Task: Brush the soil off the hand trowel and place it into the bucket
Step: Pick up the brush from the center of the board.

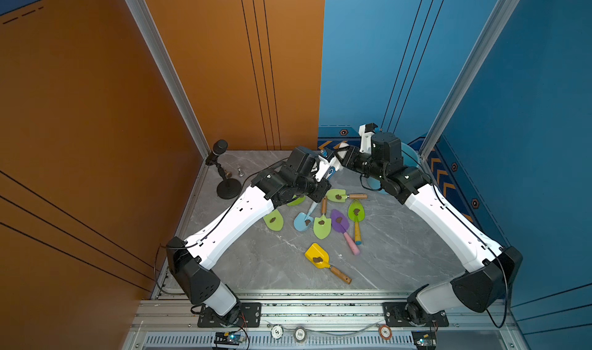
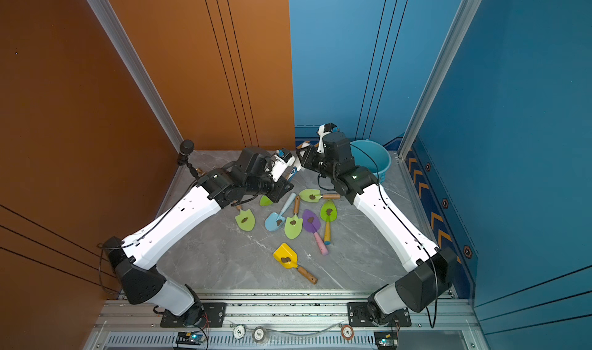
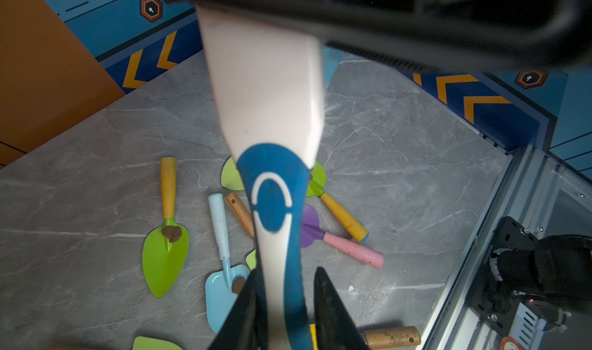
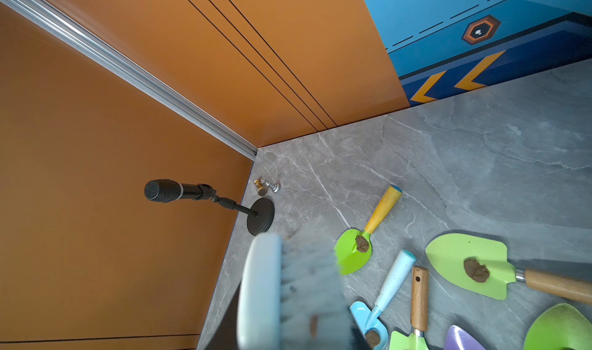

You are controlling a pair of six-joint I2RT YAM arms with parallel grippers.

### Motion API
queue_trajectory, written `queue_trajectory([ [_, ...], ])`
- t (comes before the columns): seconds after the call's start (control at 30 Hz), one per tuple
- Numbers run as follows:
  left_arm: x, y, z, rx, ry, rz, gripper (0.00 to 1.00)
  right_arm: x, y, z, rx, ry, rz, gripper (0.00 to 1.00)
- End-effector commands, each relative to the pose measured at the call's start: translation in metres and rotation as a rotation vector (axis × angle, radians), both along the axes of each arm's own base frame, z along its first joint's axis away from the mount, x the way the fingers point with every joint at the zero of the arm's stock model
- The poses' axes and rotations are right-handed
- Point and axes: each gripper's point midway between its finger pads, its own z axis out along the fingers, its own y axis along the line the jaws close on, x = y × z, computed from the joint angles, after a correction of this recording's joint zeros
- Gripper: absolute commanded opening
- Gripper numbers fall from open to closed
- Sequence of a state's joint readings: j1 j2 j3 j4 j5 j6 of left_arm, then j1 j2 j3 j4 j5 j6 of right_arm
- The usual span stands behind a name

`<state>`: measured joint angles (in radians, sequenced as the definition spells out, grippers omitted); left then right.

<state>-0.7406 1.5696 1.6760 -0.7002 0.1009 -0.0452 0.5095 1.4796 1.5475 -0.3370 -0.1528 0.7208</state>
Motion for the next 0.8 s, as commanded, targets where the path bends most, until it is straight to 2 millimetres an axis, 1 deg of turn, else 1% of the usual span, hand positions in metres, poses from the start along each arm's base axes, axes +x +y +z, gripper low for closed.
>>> queue_trajectory([
  [0.0, -0.007, -0.001, 0.002, -0.005, 0.001, -0.013, 0.27, 0.005, -0.004, 0.008, 0.001, -0.024, -0.012, 0.16],
  [0.1, -0.006, -0.002, 0.000, -0.006, 0.011, -0.015, 0.31, 0.006, -0.006, 0.009, 0.015, -0.024, -0.013, 0.17],
  [0.2, -0.007, -0.004, -0.001, -0.010, 0.017, -0.021, 0.31, 0.006, -0.008, 0.009, 0.033, -0.021, -0.013, 0.17],
  [0.23, -0.007, -0.004, -0.001, -0.009, 0.018, -0.024, 0.32, 0.007, -0.009, 0.009, 0.041, -0.020, -0.012, 0.17],
  [0.3, -0.007, -0.005, -0.003, -0.006, 0.021, -0.028, 0.42, 0.007, -0.010, 0.010, 0.060, -0.023, -0.009, 0.17],
  [0.37, -0.006, -0.006, -0.005, -0.005, 0.026, -0.026, 0.44, 0.007, -0.011, 0.012, 0.069, -0.023, -0.009, 0.17],
  [0.43, -0.006, -0.006, -0.005, -0.006, 0.028, -0.025, 0.43, 0.006, -0.012, 0.010, 0.067, -0.019, -0.011, 0.17],
  [0.5, -0.006, -0.008, -0.003, -0.011, 0.025, -0.031, 0.39, 0.006, -0.014, 0.009, 0.066, -0.019, -0.013, 0.17],
  [0.57, -0.005, -0.009, -0.002, -0.013, 0.024, -0.031, 0.39, 0.006, -0.015, 0.009, 0.068, -0.017, -0.013, 0.17],
  [0.6, -0.005, -0.009, -0.002, -0.013, 0.024, -0.031, 0.40, 0.005, -0.015, 0.009, 0.072, -0.017, -0.012, 0.17],
  [0.67, -0.004, -0.010, -0.002, -0.012, 0.024, -0.029, 0.46, 0.005, -0.015, 0.011, 0.077, -0.019, -0.007, 0.17],
  [0.77, -0.004, -0.012, -0.006, -0.011, 0.034, -0.036, 0.47, 0.005, -0.014, 0.013, 0.083, -0.023, 0.001, 0.17],
])
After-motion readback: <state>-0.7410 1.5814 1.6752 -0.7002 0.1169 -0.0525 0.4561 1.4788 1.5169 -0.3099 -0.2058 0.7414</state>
